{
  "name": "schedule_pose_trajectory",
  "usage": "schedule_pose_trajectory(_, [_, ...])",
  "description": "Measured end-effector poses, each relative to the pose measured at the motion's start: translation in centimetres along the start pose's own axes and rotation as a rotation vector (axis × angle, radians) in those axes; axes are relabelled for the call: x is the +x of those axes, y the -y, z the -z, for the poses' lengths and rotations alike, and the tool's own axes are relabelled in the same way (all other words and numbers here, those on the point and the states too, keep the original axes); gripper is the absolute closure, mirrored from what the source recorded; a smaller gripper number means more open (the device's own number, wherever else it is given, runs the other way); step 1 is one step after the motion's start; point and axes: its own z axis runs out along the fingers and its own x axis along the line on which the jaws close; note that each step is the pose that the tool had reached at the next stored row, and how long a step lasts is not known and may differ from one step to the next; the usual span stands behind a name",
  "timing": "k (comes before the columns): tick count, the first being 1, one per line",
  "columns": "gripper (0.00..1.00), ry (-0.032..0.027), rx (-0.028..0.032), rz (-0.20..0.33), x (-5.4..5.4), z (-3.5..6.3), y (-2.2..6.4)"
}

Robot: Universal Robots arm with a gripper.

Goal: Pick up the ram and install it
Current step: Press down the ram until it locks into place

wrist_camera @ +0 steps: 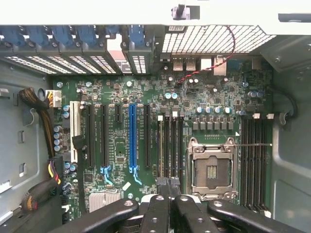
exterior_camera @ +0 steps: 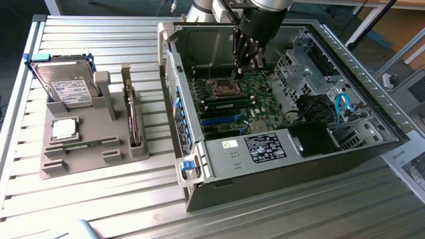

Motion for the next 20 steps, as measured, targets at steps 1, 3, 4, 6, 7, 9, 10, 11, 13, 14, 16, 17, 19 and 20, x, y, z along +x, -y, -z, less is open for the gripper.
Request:
schedule_pose_trajectory(1, [0.9, 0.0001, 0.0, 0.0, 0.0, 0.01, 0.0])
schedule_pose_trajectory(3, [0.9, -0.0003, -0.0001, 0.0, 0.0, 0.15, 0.0])
schedule_pose_trajectory(4, [0.9, 0.0, 0.0, 0.0, 0.0, 0.23, 0.0])
schedule_pose_trajectory(6, [0.9, 0.0001, 0.0, 0.0, 0.0, 0.85, 0.0])
schedule_pose_trajectory(7, [0.9, 0.0001, 0.0, 0.0, 0.0, 1.12, 0.01])
schedule_pose_trajectory(9, [0.9, 0.0, 0.0, 0.0, 0.0, 1.41, 0.01])
schedule_pose_trajectory(10, [0.9, 0.0, 0.0, 0.0, 0.0, 1.56, 0.01])
schedule_pose_trajectory(11, [0.9, 0.0, 0.0, 0.0, 0.0, 1.71, 0.01])
schedule_pose_trajectory(13, [0.9, 0.0, 0.0, 0.0, -0.1, 2.26, 0.01])
schedule_pose_trajectory(14, [0.9, -0.0001, 0.0, 0.0, -0.1, 2.55, 0.01])
schedule_pose_trajectory(16, [0.9, 0.0001, 0.0001, 0.0, -0.1, 2.56, 0.01])
schedule_pose_trajectory(17, [0.9, 0.0001, 0.0001, 0.0, -0.1, 2.56, 0.01])
schedule_pose_trajectory(19, [0.9, -0.0001, -0.0001, 0.0, -0.1, 2.57, 0.21])
schedule_pose_trajectory(20, [0.9, 0.0, -0.0002, 0.0, -0.1, 2.57, 0.53])
